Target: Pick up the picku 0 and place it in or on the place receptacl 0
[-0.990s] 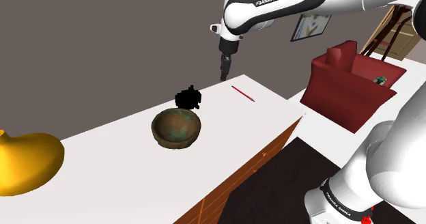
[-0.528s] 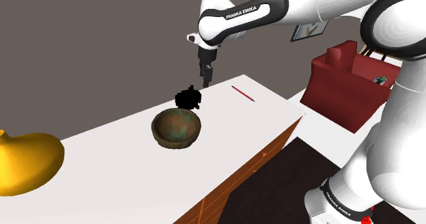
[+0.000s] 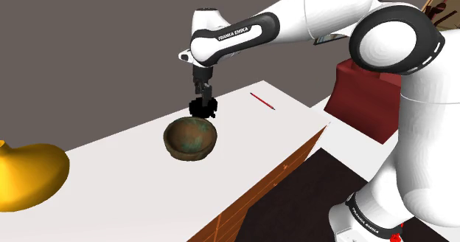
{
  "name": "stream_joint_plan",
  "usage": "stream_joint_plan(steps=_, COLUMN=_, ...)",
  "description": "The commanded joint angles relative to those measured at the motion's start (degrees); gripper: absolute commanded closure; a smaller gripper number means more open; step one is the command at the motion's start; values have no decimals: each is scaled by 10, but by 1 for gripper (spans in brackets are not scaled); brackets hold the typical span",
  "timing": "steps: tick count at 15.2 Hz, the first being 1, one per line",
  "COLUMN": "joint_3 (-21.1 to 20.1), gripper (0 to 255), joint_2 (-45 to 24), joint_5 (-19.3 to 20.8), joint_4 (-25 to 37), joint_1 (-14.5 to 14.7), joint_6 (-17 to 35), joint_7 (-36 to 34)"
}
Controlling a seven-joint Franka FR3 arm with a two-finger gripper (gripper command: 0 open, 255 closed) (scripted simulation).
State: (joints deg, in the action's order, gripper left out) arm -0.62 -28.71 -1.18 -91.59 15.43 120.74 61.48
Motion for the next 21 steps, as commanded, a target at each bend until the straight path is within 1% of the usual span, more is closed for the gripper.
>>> stream_joint_plan(steps=1, joint_3=-1, gripper=0, joint_2=-9, joint_5=1, joint_4=-1, joint_1=1, joint_6=10, joint_7=3)
stream_joint_plan(steps=6, joint_3=-1, gripper=0, joint_2=-26, joint_5=0, joint_4=-11, joint_1=1, joint_6=37, joint_7=3)
stream_joint_plan(steps=13, joint_3=-1, gripper=0, joint_2=-26, joint_5=0, joint_4=-11, joint_1=1, joint_6=37, joint_7=3)
stream_joint_plan(steps=14, joint_3=-1, gripper=255, joint_2=-26, joint_5=0, joint_4=-11, joint_1=1, joint_6=37, joint_7=3)
stream_joint_plan(steps=21, joint_3=-1, gripper=255, joint_2=-26, joint_5=0, joint_4=-10, joint_1=1, joint_6=37, joint_7=3)
